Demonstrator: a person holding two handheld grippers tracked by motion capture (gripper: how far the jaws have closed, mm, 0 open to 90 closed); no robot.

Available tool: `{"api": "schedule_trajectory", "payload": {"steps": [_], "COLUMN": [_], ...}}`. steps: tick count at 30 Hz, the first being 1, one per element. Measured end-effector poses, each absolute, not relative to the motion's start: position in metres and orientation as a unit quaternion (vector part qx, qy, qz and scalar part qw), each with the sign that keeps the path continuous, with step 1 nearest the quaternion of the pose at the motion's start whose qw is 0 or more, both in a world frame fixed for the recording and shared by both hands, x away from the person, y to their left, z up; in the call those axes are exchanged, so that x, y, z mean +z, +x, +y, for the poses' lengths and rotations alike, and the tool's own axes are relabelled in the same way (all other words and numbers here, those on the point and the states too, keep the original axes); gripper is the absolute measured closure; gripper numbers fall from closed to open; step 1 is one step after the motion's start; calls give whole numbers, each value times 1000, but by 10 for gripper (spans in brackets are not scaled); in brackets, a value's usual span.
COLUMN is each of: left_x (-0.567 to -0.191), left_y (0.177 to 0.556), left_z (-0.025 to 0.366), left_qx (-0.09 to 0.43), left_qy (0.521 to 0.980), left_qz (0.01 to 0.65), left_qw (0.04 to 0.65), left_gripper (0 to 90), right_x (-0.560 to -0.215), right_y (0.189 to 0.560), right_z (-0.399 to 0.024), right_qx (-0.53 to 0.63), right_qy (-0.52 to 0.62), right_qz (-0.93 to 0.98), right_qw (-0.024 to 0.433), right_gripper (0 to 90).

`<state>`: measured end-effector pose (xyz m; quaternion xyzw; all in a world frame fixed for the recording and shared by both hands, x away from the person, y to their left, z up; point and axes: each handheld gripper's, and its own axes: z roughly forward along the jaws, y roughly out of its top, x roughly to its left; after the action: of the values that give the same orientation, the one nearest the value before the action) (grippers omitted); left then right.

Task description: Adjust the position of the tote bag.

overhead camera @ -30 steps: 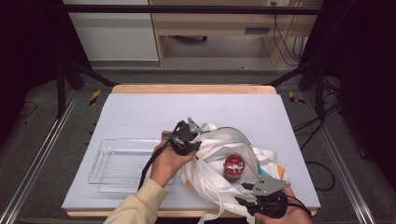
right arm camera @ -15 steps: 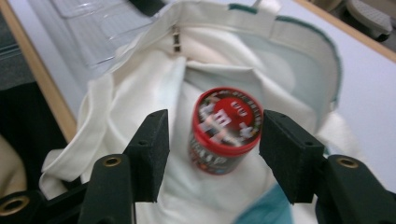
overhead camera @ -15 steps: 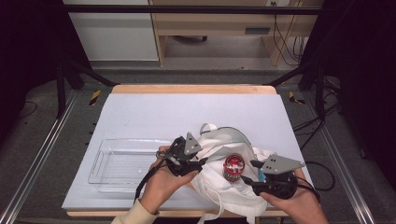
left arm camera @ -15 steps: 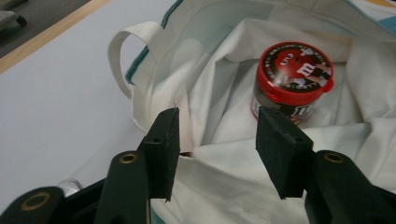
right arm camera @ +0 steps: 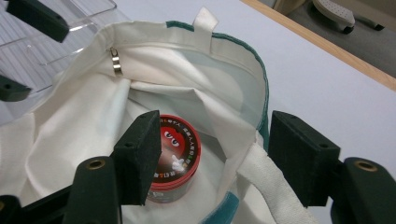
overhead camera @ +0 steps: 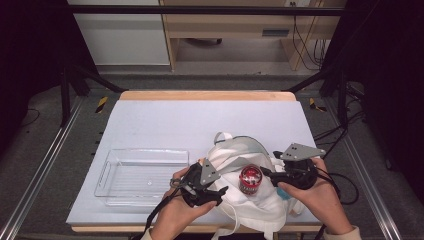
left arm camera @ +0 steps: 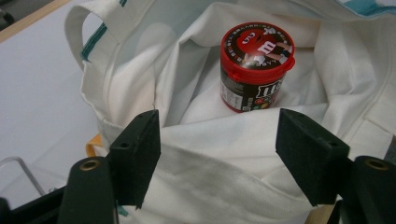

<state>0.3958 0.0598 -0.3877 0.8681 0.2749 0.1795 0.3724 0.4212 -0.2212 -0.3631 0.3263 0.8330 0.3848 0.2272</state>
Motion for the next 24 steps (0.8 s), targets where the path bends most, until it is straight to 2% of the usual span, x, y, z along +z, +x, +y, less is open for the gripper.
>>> {"api": "schedule_trajectory", "payload": {"steps": [8, 24], "left_x": [-403, -422], "left_y": [403, 394], "left_z": [53, 55], "left_qx": [195, 173], "left_qy": [857, 868], "left_qz": [322, 330], "left_qw": [351, 329], "left_gripper": [160, 161], "right_x": [-370, -372], "right_y": [423, 438], "right_z": [-220, -220], "right_qx": [380, 371], "right_qy": [331, 347], "right_qz": [834, 830], "right_qw": [225, 231], "right_gripper": [348, 345]}}
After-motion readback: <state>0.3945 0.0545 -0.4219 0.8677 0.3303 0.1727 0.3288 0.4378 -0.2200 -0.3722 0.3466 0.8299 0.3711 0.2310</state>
